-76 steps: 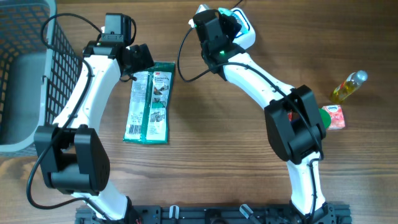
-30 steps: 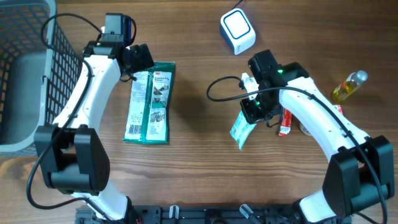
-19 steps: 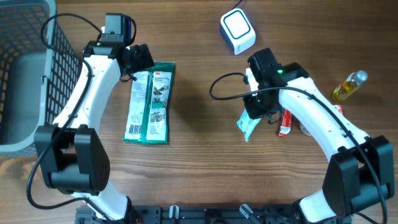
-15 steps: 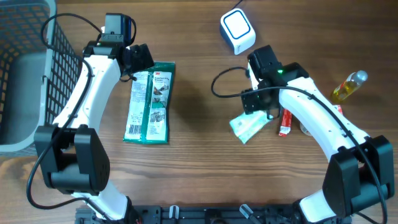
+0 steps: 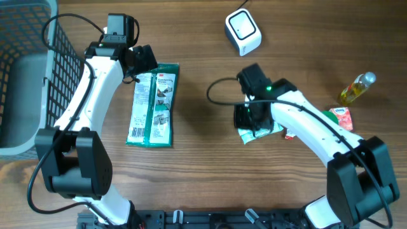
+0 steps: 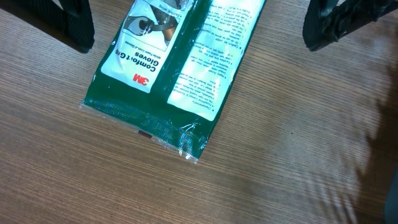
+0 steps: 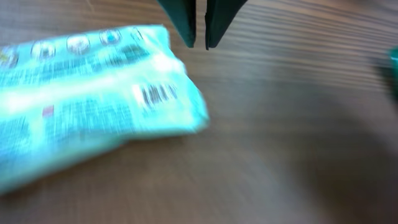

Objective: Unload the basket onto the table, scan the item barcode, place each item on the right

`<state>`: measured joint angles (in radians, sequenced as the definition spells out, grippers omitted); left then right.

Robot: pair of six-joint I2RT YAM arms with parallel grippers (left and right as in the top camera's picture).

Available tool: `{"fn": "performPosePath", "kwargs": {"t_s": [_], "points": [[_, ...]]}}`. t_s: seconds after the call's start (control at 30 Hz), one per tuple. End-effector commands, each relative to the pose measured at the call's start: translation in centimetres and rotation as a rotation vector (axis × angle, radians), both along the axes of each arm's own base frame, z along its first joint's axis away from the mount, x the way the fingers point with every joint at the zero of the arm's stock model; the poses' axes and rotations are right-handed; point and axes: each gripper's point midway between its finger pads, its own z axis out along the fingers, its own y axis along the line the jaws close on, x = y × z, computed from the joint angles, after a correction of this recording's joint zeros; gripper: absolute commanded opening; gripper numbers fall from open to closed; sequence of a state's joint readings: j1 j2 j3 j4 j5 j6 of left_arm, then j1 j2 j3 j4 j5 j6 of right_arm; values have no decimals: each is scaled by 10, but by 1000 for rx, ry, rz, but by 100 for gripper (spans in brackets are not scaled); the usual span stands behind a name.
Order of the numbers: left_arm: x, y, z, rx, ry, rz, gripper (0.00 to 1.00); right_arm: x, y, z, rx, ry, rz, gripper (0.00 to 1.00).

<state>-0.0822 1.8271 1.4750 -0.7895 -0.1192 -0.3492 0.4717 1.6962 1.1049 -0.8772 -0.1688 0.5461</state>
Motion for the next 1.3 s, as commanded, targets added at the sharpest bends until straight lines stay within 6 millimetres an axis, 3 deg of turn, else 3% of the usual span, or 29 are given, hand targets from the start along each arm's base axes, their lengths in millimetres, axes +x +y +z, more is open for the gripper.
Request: {"fn": "performPosePath", "kwargs": {"t_s": [0.0,0.13,0.23,0.33,0.47,0.63,0.87,1.07,1.27], "points": [[1,2,3,10,-7,1,100,-28,-12,-24,-34,100,-57,7],[1,2,3,10,-7,1,100,-31,-34,-37,-142,73,-68,7],[1,2,3,10,-8,1,100,-30,-42,-37,-183,65,-92,7],[1,2,3,10,-8,1,100,-31,-65,-36,-278,67,-113,8],[1,2,3,10,-8,0,100,-9,-80,-20,-254,55,-198,11],[1,2,3,10,-7,1,100,6,-42,2,-4,73,-125,9],[1,2,3,10,-8,0,100,4,-6,0,55,30,-41,6],[1,2,3,10,-8,1,100,4,-7,-16,-1,6,-82,5],[1,2,3,10,-8,1,100,5,-25,-29,-92,-24,-118,4]]}}
